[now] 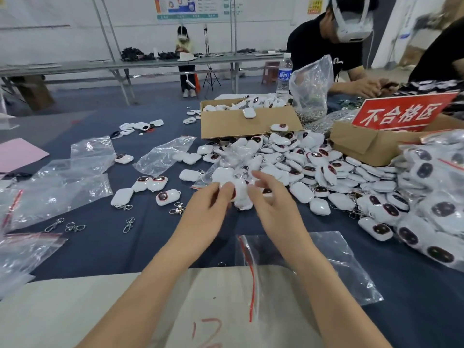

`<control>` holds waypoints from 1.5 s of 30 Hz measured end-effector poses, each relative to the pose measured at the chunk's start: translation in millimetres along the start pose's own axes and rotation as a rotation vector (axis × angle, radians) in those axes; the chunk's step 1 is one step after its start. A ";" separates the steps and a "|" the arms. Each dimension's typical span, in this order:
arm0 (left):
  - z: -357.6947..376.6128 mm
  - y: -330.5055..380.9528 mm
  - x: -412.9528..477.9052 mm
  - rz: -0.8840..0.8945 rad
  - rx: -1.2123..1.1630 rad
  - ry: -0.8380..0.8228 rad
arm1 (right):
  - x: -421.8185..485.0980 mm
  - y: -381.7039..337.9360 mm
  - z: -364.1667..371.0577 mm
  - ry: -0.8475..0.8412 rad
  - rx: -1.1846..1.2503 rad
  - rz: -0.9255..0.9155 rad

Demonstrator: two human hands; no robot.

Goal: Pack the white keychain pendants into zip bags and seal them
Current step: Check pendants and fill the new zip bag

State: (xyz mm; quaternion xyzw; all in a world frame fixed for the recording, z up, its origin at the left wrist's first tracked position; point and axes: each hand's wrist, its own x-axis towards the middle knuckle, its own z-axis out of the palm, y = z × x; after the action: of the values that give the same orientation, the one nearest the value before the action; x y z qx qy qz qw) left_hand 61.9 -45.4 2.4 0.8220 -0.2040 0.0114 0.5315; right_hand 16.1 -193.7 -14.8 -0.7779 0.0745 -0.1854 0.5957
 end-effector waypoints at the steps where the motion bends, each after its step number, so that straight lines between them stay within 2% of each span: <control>1: -2.3 -1.8 -6.1 -0.004 -0.034 -0.017 | -0.8 -0.1 2.7 -0.058 -0.017 -0.033; 4: -3.0 -14.9 -16.4 -0.037 -0.136 -0.023 | -1.0 3.4 10.6 -0.161 -0.017 -0.032; 9: -1.2 -24.7 -18.4 -0.059 -0.300 0.072 | -0.8 13.2 12.2 -0.244 -0.013 0.047; 15: 0.6 -23.6 -16.5 0.023 -0.242 -0.002 | -1.9 8.1 16.1 -0.140 0.121 -0.017; 20: 4.0 -25.8 -15.5 0.027 -0.191 -0.052 | 0.7 13.4 12.5 -0.082 0.193 0.012; 28: 1.8 -27.5 -14.6 0.016 -0.258 -0.047 | -1.3 11.5 11.4 -0.132 0.253 0.033; 45: -0.1 -30.5 -13.6 0.037 -0.283 -0.090 | -1.0 13.6 11.1 -0.106 0.259 0.075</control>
State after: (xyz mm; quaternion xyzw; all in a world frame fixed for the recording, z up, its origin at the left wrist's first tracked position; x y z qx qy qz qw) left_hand 60.0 -30.2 -27.3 0.7346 -0.2425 -0.0445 0.6321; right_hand 20.8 -187.2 -30.4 -0.7000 0.0477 -0.1296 0.7007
